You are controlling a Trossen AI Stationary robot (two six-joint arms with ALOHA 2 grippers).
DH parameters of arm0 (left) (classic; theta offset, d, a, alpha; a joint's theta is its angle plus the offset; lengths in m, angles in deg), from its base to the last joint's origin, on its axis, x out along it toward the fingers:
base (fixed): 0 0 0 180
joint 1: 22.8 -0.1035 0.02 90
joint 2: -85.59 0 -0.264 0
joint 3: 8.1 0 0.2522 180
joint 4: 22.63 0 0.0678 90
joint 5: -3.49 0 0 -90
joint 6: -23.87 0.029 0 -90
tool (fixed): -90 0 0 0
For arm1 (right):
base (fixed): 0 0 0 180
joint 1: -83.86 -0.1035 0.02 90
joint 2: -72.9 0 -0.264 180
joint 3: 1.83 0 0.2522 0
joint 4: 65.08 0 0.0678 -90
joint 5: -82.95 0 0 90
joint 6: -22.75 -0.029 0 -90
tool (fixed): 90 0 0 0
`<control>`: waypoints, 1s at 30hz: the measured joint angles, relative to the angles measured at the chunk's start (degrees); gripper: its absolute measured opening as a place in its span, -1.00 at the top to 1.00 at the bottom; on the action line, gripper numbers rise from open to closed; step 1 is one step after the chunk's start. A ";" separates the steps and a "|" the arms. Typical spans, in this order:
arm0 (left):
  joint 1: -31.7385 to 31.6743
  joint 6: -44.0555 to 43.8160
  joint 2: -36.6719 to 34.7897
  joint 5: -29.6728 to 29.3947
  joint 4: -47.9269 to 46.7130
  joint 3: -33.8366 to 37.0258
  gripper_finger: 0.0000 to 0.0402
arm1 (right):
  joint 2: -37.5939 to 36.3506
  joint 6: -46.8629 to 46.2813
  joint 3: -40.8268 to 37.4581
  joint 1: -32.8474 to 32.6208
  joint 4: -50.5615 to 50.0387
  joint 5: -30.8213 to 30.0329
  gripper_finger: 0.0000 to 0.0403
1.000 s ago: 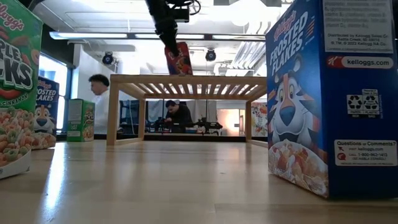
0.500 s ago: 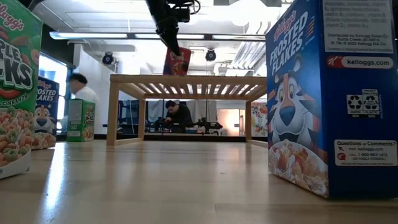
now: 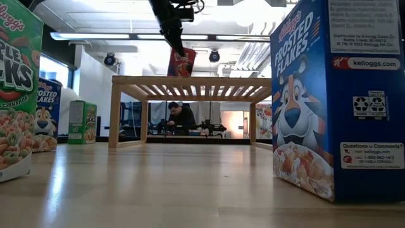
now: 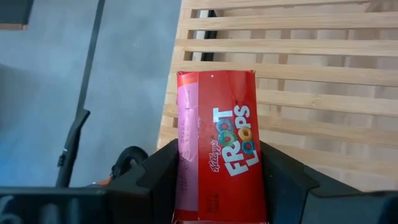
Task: Stack cereal on shelf
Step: Put the top red cereal box on the shelf
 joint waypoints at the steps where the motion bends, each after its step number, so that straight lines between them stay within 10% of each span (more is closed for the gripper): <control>1: 0.00 0.14 -0.01 -0.07 0.11 0.00 0.12 | 0.00 0.00 0.00 -0.01 0.00 0.02 1.00; 30: -1.04 -4.26 -5.42 8.60 2.93 0.00 -0.04 | 0.00 0.00 -0.01 0.00 0.00 0.01 1.00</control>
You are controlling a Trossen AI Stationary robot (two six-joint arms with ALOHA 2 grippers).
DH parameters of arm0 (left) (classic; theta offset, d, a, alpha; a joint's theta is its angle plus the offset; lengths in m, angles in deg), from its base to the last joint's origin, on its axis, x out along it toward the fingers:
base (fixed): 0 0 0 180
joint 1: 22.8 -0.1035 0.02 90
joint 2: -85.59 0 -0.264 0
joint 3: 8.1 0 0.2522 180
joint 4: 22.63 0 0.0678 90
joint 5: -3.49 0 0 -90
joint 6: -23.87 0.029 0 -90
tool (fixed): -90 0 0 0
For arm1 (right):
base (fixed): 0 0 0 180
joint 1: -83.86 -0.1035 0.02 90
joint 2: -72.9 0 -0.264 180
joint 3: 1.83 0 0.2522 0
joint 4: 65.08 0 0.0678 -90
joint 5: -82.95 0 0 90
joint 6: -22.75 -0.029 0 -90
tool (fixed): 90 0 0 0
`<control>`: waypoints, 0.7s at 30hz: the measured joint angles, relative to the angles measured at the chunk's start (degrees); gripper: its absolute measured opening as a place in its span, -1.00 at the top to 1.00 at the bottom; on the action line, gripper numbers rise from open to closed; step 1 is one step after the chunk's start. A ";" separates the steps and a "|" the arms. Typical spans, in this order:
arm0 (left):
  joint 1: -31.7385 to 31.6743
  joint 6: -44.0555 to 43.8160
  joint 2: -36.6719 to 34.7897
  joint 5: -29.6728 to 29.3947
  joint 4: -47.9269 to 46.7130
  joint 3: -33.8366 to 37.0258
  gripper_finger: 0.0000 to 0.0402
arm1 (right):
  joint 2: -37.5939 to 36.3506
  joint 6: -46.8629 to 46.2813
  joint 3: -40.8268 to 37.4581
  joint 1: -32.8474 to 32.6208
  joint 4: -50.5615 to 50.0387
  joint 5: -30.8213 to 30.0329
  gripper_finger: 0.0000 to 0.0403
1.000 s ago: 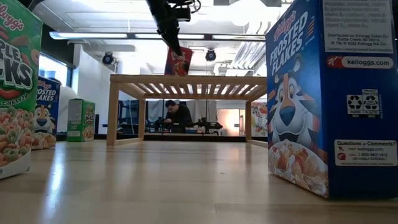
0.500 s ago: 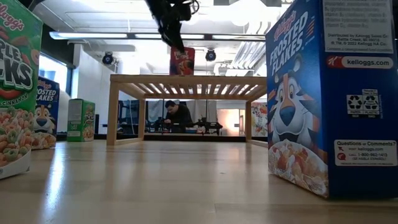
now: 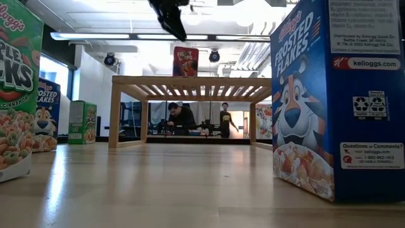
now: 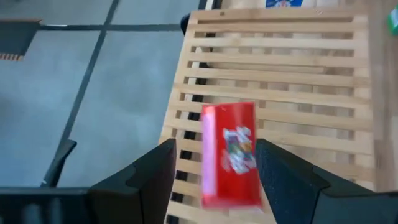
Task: Stack cereal on shelf
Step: Put the top red cereal box on the shelf
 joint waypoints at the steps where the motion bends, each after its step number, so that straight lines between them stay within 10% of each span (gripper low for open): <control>1: 0.25 -1.33 -0.82 0.06 -0.57 0.00 -0.02 | 0.00 0.00 0.01 -0.02 -0.01 0.01 1.00; 9: 4.33 -7.89 -8.30 1.87 2.98 13.41 0.42 | 0.00 0.00 -0.01 0.00 0.00 0.01 1.00; 21: 6.84 -14.67 -27.57 -3.20 48.74 60.06 0.99 | 0.00 0.00 0.01 0.00 -0.01 -0.01 1.00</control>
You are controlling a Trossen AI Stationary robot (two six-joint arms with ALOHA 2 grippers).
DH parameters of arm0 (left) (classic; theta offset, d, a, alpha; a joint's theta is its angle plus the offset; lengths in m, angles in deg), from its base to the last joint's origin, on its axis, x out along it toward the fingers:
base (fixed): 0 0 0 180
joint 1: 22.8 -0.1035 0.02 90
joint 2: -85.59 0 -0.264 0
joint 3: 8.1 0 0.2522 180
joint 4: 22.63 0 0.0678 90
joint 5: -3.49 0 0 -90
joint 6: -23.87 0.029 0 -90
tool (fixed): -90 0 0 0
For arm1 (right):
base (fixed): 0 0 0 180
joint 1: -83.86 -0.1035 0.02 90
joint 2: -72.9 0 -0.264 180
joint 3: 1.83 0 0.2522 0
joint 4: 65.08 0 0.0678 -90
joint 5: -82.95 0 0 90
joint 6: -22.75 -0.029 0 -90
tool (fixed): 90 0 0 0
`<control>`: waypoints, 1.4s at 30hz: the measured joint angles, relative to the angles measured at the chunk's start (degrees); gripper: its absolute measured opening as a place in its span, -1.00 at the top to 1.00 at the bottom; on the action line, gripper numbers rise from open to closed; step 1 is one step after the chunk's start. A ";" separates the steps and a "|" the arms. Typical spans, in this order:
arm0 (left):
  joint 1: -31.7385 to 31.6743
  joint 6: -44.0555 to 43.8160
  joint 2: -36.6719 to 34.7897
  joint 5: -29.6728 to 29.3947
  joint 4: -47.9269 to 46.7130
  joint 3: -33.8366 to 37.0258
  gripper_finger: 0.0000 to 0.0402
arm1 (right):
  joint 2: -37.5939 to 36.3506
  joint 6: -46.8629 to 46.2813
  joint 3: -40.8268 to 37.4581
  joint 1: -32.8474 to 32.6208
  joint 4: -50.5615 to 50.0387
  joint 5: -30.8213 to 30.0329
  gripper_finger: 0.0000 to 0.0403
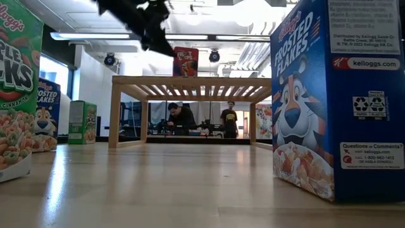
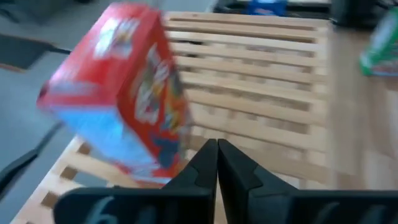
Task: Stack cereal on shelf
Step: Put the top red cereal box on the shelf
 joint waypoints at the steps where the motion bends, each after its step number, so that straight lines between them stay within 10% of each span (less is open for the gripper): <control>1: -0.02 -0.42 -0.50 -0.65 3.02 2.41 0.99 | 0.00 0.00 -0.02 -0.01 0.00 0.01 1.00; 24: -3.67 0.14 11.22 -0.88 35.04 12.09 1.00 | 0.01 0.00 0.00 0.00 0.00 0.00 1.00; 42: -5.48 3.30 11.55 -2.66 38.10 11.63 1.00 | 0.02 0.00 -0.01 0.00 0.00 0.01 1.00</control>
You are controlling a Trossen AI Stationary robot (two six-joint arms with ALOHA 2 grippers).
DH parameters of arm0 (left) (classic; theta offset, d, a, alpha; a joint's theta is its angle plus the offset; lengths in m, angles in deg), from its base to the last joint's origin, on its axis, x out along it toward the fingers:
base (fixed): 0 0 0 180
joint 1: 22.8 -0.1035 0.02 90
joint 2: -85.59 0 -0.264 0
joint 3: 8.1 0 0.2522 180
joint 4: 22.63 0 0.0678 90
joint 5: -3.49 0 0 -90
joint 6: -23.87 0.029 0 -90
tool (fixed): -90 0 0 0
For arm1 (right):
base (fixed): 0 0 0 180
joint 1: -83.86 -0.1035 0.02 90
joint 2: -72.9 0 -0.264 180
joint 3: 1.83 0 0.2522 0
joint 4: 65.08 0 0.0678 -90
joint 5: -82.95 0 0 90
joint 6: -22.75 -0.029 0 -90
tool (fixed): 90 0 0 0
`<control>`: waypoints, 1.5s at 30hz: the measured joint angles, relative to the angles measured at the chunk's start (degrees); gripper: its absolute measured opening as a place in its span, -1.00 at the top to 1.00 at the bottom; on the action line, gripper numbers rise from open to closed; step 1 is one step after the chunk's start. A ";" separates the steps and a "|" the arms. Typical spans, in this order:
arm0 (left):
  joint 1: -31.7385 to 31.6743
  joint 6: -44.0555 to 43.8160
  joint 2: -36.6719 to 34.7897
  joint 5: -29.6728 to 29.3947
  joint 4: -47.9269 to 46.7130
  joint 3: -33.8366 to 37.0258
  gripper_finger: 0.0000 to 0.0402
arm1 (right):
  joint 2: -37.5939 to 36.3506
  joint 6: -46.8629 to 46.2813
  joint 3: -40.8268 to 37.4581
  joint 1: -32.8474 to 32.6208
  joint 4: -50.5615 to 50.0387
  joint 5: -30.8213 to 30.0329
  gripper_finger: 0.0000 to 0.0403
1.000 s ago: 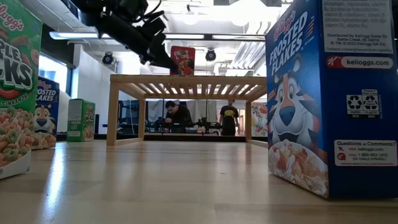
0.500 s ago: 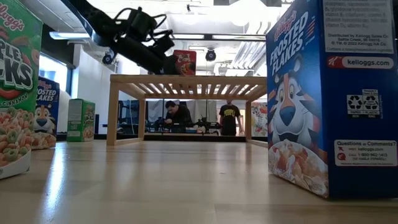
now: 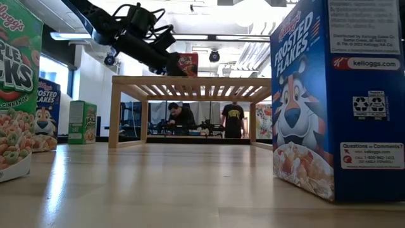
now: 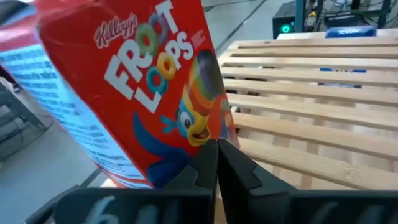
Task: Stack cereal on shelf
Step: Put the top red cereal box on the shelf, then put the top blue cereal box on the shelf
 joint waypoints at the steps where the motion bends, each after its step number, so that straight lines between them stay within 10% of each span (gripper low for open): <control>1: -0.23 -0.05 0.04 0.01 -0.17 0.00 1.00 | 0.00 0.00 -0.01 0.00 -0.02 -0.01 1.00; 24: 0.10 -3.57 -0.06 2.88 -2.80 0.00 1.00 | 0.00 -1.82 0.02 -0.02 1.61 0.18 1.00; 32: 0.74 -6.29 -4.38 12.89 -0.02 1.78 1.00 | 0.02 -6.08 0.02 0.00 10.34 0.73 1.00; 45: 1.96 -10.35 -17.76 14.43 9.51 14.60 1.00 | 6.86 -15.34 16.73 0.00 -17.93 -21.91 0.70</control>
